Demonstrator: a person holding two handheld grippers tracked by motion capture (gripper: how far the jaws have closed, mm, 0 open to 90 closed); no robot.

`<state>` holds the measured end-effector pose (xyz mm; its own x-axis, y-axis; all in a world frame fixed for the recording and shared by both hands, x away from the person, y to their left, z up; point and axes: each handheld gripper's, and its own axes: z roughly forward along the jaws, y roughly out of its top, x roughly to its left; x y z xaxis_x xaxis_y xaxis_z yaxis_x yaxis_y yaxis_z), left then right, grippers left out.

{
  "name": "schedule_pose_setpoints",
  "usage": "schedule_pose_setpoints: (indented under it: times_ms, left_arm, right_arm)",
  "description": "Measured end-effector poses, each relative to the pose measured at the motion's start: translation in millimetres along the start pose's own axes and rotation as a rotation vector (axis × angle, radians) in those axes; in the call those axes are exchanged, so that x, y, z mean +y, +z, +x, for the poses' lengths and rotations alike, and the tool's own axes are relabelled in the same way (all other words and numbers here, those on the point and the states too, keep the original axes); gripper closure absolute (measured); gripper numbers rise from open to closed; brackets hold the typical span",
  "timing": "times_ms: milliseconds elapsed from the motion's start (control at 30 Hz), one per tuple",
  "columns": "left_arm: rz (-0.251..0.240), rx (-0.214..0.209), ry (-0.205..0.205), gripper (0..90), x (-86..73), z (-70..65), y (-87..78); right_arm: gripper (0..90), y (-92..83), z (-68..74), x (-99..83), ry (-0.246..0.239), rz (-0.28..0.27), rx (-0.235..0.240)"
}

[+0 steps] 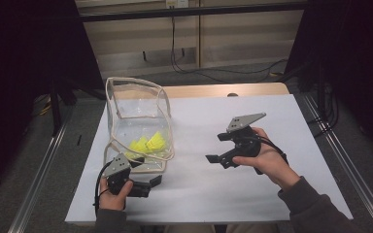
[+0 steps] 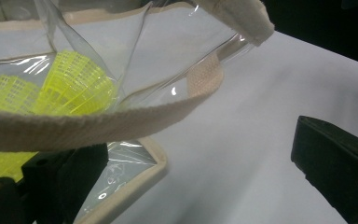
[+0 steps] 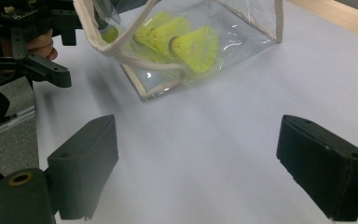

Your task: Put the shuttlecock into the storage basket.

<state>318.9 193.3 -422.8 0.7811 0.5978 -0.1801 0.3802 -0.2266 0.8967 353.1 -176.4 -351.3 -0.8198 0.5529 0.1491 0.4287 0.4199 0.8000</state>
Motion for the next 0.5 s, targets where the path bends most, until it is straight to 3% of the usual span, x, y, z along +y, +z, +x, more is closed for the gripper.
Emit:
schedule_pose_setpoints:
  times_ms: [500]
  left_arm:
    - [-0.001,0.001,0.008,3.8,0.3,0.2,0.4]
  right_arm:
    - [11.1,-9.4,-10.9,-36.2,0.033,-0.016,-0.031]
